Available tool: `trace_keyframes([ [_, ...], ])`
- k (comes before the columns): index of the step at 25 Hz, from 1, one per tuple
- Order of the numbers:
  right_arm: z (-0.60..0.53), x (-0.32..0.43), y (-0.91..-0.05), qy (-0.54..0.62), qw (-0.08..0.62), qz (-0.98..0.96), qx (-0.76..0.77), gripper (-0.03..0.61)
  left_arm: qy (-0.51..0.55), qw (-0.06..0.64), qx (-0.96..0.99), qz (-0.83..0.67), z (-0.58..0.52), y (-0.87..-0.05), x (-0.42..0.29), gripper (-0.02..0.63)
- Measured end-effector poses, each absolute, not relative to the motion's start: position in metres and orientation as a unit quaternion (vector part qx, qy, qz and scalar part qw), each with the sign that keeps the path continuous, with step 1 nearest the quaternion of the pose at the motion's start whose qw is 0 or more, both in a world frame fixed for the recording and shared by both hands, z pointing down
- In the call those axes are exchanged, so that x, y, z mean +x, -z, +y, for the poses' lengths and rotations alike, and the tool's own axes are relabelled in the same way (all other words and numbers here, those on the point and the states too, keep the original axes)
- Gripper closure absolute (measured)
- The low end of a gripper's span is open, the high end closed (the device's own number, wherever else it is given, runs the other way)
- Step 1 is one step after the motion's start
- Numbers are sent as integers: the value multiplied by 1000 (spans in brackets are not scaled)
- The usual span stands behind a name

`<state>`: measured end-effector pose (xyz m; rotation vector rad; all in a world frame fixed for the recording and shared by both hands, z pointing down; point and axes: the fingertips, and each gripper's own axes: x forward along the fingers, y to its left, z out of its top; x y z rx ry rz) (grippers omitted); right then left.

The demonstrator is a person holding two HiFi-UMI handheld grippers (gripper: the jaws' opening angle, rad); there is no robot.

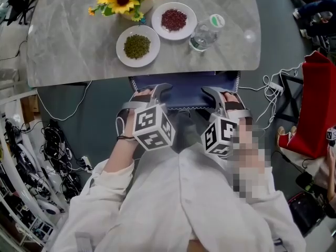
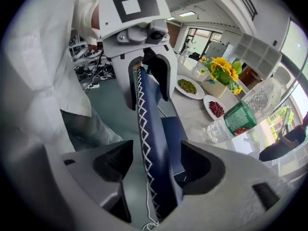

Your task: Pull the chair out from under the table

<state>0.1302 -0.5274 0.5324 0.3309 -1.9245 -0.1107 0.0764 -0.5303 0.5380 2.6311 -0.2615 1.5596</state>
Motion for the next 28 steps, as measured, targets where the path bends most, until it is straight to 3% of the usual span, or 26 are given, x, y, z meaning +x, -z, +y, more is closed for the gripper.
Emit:
trace_keyframes([
  [10,-534,131,-549,59,582,-800,137,311,-528,36,844,-88,-534,-552,78,327],
  [12,-536,132,-550,63,588,-795,137,380,-530,39,843,-77,-532,-553,79,328],
  [14,-535,132,-550,68,594,-791,132,398,-533,49,842,-68,-529,-553,79,331],
  [18,-535,133,-552,70,599,-787,129,414,-541,35,839,-56,-525,-556,79,434],
  [28,-534,133,-553,71,602,-785,125,442,-542,36,838,-55,-523,-556,79,459],
])
